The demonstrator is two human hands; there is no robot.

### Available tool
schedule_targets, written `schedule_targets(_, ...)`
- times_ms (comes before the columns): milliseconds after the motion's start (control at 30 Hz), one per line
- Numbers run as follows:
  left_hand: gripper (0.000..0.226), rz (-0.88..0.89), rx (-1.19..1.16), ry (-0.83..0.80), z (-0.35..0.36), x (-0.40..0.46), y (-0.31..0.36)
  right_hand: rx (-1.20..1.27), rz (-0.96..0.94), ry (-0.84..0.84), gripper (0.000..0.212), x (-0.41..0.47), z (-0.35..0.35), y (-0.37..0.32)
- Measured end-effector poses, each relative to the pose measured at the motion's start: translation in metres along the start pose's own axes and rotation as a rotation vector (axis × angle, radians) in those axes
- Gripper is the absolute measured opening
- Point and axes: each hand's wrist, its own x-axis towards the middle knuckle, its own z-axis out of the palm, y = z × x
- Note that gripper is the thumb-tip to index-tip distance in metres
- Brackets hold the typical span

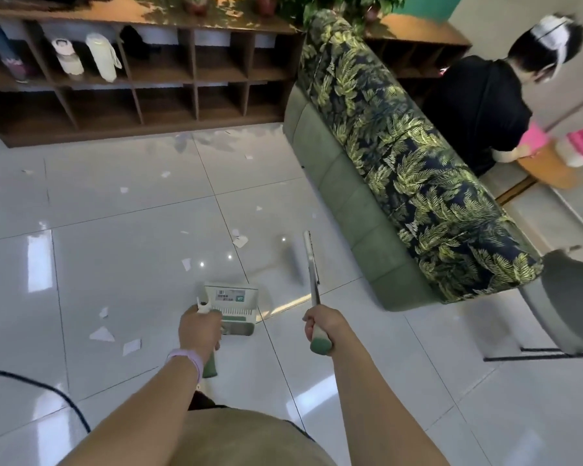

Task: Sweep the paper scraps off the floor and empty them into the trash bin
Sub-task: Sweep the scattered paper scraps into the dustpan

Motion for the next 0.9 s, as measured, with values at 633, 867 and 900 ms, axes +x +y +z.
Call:
schedule_targets(633, 0.017, -0.113, -0.047, 0.142, 0.133, 0.134, 0.146, -0.231, -0.056, 0.130, 0.034, 0.107, 0.005, -0.202)
schedule_targets(867, 0.015, -0.164, 0.003, 0.306, 0.208, 0.134, 0.153, -0.412, -0.009, 0.038, 0.011, 0.171, -0.049, -0.312)
schedule_targets(900, 0.016, -0.144, 0.012, 0.325, 0.215, 0.130, 0.155, -0.440, -0.009, 0.020, 0.012, 0.175, -0.051, -0.320)
